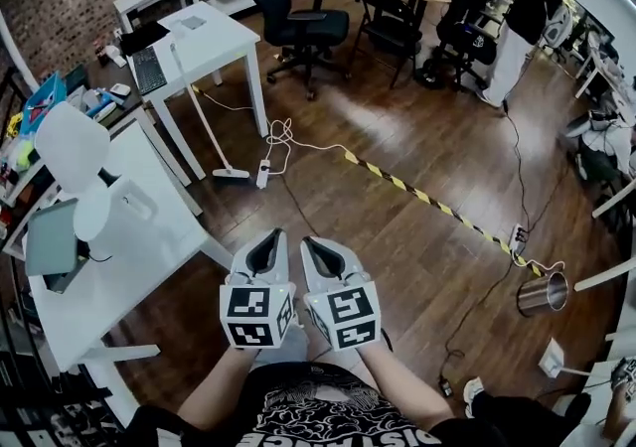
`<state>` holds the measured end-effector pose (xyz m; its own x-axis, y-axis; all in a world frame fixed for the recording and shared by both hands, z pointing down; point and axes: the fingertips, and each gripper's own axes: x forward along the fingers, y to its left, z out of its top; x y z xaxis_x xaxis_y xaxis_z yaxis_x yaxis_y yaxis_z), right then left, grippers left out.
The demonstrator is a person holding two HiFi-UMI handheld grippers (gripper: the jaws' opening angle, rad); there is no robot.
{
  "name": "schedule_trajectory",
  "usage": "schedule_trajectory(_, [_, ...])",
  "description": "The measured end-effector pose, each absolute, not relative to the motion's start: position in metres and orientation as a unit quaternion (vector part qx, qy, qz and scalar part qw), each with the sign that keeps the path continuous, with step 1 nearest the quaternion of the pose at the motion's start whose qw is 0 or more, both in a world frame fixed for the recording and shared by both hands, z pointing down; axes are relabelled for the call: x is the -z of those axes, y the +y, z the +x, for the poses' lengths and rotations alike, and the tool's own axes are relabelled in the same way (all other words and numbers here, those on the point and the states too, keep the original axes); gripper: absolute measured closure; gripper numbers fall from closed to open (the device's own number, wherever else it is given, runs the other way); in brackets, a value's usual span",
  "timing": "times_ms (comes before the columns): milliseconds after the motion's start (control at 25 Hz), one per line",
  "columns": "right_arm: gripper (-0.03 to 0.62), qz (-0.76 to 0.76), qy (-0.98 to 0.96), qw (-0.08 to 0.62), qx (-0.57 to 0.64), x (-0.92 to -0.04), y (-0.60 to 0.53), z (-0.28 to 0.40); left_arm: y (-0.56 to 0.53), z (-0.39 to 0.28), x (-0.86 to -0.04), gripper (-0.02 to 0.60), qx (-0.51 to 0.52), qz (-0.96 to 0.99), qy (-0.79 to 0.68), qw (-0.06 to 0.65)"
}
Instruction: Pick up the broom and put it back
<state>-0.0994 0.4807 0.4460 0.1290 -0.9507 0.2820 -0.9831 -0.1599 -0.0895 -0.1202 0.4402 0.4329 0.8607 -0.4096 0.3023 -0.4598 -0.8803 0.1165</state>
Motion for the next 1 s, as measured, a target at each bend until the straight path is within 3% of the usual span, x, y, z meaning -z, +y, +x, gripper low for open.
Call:
schedule_trajectory(440, [0.592, 0.761, -0.627, 0.069, -0.152, -0.453, 0.363, -0.042, 0.329, -0.069, -0.445, 0.575, -0.149, 0.961, -0.208, 0.107])
schedule_trajectory(1000, [0.592, 0.762, -0.629, 0.057, -0.144, -0.447, 0.291, -0.019, 0.257, -0.047, -0.442, 0.576, -0.136, 0.962, -0.211, 0.107])
